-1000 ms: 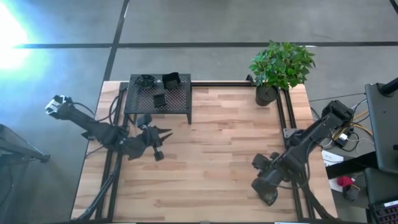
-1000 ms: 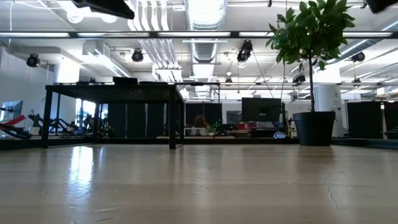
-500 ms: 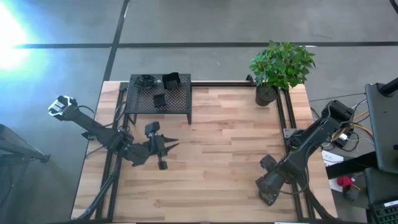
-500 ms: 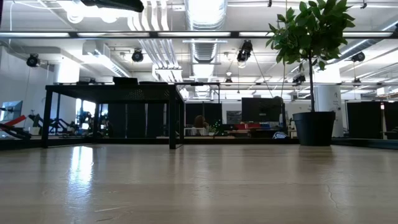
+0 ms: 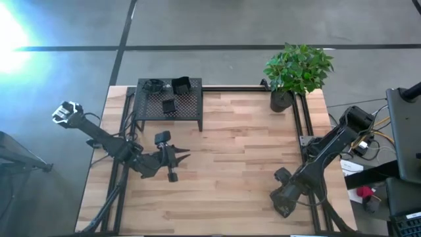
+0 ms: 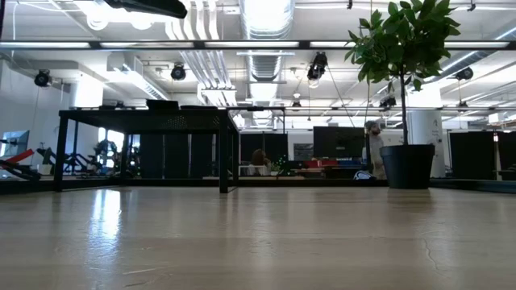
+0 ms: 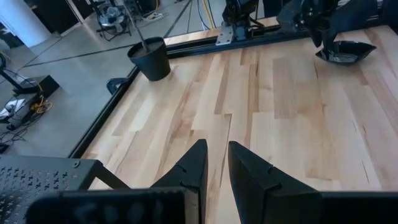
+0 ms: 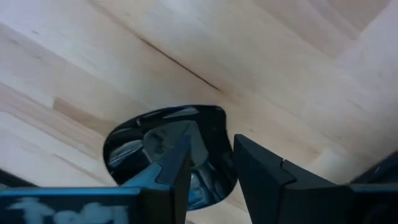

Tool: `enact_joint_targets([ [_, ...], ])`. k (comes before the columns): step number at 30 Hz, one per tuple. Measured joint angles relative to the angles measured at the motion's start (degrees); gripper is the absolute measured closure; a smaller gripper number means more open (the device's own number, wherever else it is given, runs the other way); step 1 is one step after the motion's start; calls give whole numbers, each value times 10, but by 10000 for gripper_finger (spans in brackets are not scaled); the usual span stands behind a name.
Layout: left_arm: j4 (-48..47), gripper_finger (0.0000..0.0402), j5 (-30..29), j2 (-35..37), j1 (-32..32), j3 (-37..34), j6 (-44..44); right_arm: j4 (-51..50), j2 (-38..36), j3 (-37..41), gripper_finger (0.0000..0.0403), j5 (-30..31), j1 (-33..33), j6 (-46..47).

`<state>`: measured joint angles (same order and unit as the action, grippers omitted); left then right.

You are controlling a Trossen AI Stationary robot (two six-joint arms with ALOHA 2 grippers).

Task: Pick & Place Mini shaped plates
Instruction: Stack the leaf shaped plate on top of the stacked leaf shaped plate on the shelf

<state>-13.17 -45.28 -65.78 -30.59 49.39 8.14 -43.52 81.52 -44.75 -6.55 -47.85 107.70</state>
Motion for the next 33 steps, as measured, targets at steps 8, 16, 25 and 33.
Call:
enact_joint_targets([
  [8,0,342,0,0,0,0,0,0,0,4,284,-1,-3,-5],
  [16,-1,342,0,0,0,0,2,12,0,24,284,-10,-11,6],
  [25,-2,342,0,0,0,0,5,130,2,71,293,-12,-13,8],
  [33,-4,342,0,0,0,0,5,141,2,78,320,-10,-13,8],
])
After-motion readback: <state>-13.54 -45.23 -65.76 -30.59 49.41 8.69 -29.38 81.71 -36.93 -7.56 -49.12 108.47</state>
